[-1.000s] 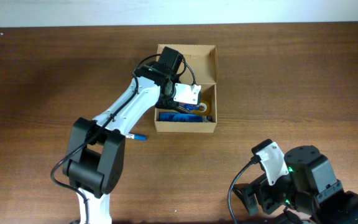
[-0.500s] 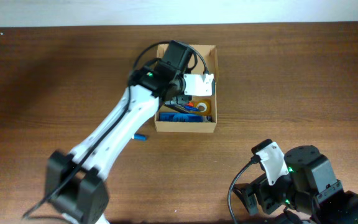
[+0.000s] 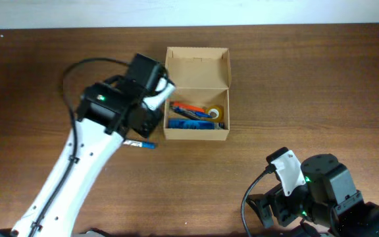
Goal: Pack container
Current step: 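Move the left gripper to the white marker and grasp it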
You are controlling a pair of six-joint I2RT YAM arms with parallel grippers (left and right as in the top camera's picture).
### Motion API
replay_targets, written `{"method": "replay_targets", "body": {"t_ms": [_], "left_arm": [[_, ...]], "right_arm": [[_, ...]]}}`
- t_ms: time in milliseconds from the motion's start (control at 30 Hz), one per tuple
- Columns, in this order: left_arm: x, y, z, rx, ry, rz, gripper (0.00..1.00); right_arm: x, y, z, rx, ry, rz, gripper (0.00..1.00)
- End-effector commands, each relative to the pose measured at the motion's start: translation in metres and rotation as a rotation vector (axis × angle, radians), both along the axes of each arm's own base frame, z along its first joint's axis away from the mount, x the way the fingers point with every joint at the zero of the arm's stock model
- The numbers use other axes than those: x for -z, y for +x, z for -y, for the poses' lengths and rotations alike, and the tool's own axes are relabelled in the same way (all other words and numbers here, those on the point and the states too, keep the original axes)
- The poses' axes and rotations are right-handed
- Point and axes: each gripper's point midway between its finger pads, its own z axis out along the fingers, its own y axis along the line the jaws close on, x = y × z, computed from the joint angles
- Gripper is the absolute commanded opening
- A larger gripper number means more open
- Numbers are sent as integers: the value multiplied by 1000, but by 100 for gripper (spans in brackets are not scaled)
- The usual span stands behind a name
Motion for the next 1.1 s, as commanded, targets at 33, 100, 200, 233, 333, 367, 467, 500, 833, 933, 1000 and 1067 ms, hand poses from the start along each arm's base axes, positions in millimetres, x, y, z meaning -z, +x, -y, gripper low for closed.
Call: {"method": "replay_targets", "body": {"t_ms": [33, 100, 200, 233, 333, 367, 467, 500, 833, 933, 1000, 1067], "left_arm": [[-6, 5, -37, -440, -115, 47, 2], [-1, 8, -48, -596, -165, 58, 2], [15, 11, -58, -741, -207, 63, 2], [25, 11, -58, -745, -198, 52, 2], [64, 3, -60, -750, -164, -2, 2], [74, 1, -61, -781, -165, -12, 2], [107, -2, -59, -886, -210, -18, 2], [120, -2, -58, -940, -241, -12, 2], [153, 25, -42, -954, -421, 57, 37], [161, 24, -41, -1011, -428, 36, 100], [173, 16, -44, -1206, -458, 5, 100], [183, 2, -48, -1392, -451, -34, 100]], "right_arm": [[-5, 1, 0, 0, 3, 20, 99], [-5, 1, 0, 0, 3, 20, 99], [-5, 1, 0, 0, 3, 20, 99], [-5, 1, 0, 0, 3, 20, 99], [-5, 1, 0, 0, 3, 20, 99], [-5, 1, 0, 0, 3, 20, 99], [-5, 1, 0, 0, 3, 20, 99], [-5, 1, 0, 0, 3, 20, 99], [-5, 1, 0, 0, 3, 20, 99], [-5, 1, 0, 0, 3, 20, 99], [-5, 1, 0, 0, 3, 20, 99], [-5, 1, 0, 0, 2, 20, 99]]}}
